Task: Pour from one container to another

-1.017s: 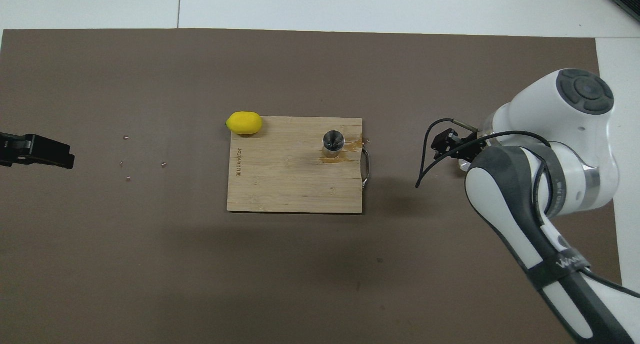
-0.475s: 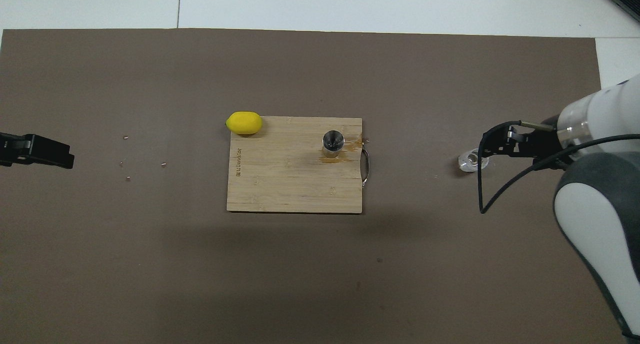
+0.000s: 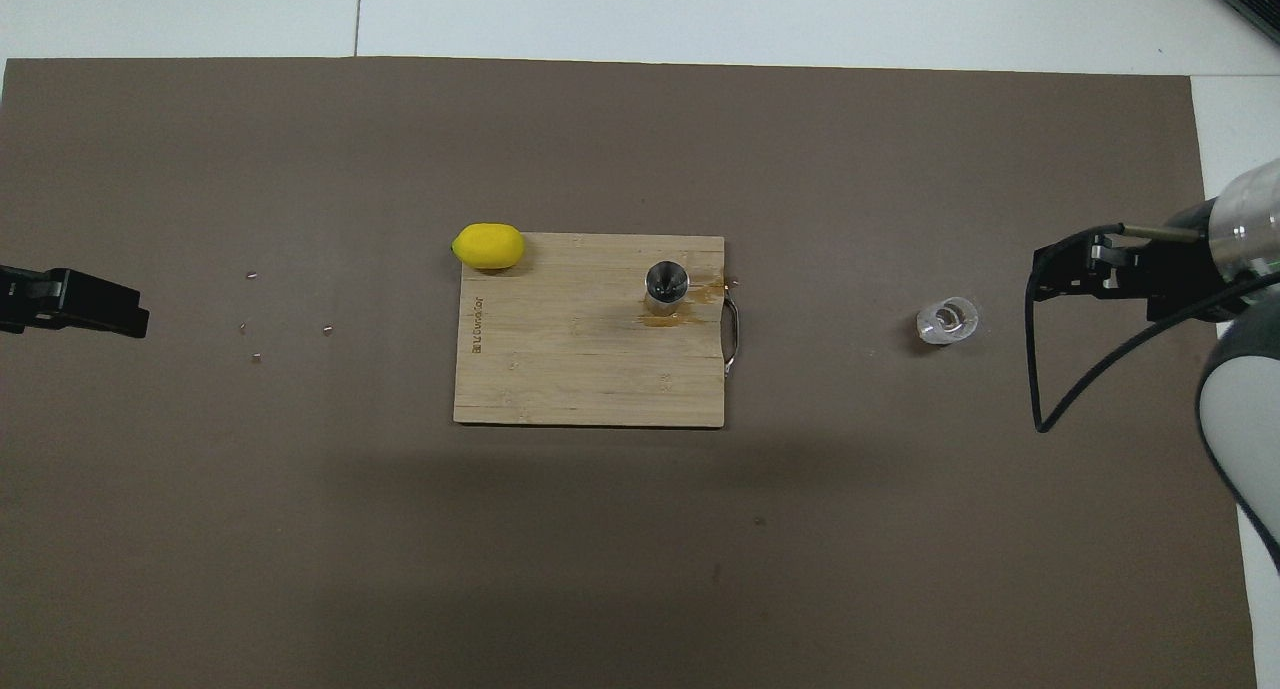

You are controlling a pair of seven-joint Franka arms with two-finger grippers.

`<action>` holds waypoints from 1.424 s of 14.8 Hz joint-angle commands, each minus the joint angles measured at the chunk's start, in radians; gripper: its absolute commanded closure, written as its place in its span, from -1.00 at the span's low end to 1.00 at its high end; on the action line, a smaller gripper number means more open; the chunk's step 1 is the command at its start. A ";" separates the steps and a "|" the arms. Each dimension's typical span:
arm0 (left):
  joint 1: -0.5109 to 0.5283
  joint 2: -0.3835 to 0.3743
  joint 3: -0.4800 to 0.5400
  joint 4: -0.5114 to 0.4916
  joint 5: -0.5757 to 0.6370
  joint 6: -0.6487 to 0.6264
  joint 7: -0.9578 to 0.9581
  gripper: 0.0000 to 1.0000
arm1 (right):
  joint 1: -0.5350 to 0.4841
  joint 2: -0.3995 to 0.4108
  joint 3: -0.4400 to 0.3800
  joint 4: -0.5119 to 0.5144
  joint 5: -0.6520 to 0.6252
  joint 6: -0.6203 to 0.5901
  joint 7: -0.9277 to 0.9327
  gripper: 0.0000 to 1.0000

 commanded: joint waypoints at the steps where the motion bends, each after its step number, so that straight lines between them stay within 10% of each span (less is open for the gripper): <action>1: -0.005 -0.014 0.007 -0.006 -0.006 -0.012 0.009 -1.00 | -0.002 0.014 0.006 0.029 -0.019 -0.042 -0.022 -1.00; 21: -0.005 -0.014 0.007 -0.006 -0.006 -0.012 0.006 -1.00 | -0.008 0.006 0.009 0.025 0.001 -0.051 -0.068 -1.00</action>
